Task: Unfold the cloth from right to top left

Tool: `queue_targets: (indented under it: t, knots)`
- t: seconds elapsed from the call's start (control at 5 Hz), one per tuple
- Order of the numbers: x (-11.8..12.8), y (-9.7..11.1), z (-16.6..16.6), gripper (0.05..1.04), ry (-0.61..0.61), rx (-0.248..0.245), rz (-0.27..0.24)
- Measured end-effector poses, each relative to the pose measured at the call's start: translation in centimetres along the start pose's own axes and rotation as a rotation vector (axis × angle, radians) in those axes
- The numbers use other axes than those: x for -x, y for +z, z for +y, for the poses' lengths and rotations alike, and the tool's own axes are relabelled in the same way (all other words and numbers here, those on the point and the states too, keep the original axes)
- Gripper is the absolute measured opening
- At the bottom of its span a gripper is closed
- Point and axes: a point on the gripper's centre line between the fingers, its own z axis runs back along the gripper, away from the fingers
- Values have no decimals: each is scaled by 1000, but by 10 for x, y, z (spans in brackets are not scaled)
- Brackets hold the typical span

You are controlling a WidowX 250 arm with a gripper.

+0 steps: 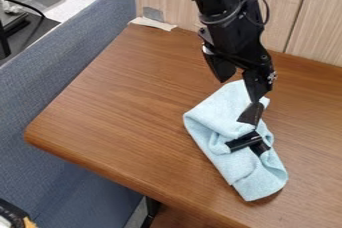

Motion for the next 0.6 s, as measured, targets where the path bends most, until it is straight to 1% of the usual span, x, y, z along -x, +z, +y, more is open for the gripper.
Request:
queue_targets:
  t: [0.2, 0.4, 0.6]
  knots:
    - [6, -8, 1, 999, 12, 6, 29]
    - [8, -16, 0, 999, -3, -17, 32]
    - [12, -33, -6, 999, -46, -30, 66]
